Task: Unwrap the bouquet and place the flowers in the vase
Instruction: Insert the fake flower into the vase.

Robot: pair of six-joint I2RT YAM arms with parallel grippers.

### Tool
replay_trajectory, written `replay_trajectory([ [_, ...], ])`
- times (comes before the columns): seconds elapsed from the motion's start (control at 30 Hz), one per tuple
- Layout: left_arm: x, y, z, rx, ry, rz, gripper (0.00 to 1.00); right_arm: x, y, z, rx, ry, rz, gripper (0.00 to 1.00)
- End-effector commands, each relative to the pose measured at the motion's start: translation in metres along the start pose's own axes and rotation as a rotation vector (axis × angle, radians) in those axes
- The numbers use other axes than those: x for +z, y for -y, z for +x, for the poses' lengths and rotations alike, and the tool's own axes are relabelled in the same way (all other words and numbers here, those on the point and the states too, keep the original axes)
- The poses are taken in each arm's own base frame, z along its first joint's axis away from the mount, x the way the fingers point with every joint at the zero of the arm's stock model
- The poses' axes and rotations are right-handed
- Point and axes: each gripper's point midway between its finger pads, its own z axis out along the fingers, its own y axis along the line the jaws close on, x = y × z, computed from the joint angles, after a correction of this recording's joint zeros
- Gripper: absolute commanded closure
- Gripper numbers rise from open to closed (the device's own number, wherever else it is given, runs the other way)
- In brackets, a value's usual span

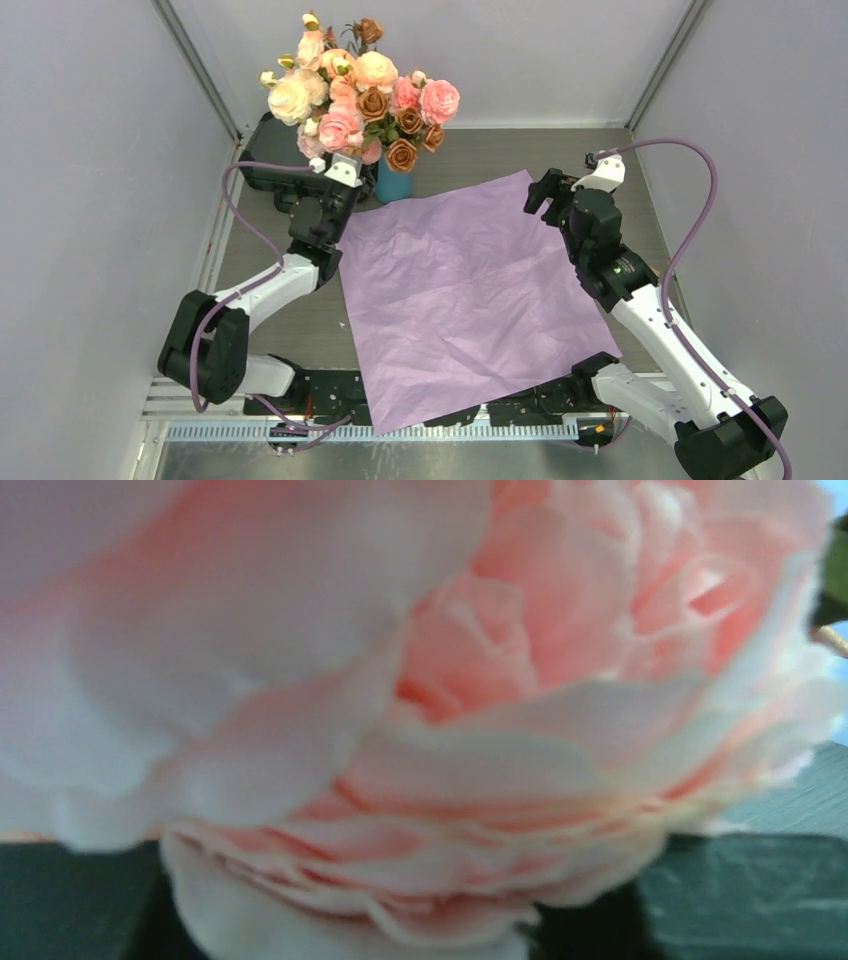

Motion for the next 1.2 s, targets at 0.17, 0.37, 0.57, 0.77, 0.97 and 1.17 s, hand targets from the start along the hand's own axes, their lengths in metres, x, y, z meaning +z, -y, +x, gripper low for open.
replay_trajectory([
  [0.17,-0.018,-0.008,-0.017,-0.038,0.026,-0.046,0.44,-0.001,0.0,-0.012,0.037,0.051,0.001,0.18],
  [0.37,-0.026,-0.003,-0.015,-0.045,-0.01,-0.018,0.33,-0.002,0.002,-0.012,0.036,0.053,0.006,0.18],
  [0.57,-0.026,-0.002,-0.021,-0.025,-0.035,0.006,0.4,-0.004,0.002,-0.013,0.042,0.056,0.005,0.18],
  [0.77,-0.015,0.011,-0.019,-0.017,-0.066,0.083,0.44,-0.005,0.002,-0.014,0.046,0.055,0.002,0.18],
  [0.97,-0.002,0.012,-0.016,-0.009,-0.068,0.093,0.45,-0.007,0.003,-0.015,0.047,0.055,0.001,0.18],
  [1.17,0.01,0.017,-0.009,-0.012,-0.087,0.113,0.46,-0.007,0.003,-0.014,0.046,0.049,0.003,0.18],
])
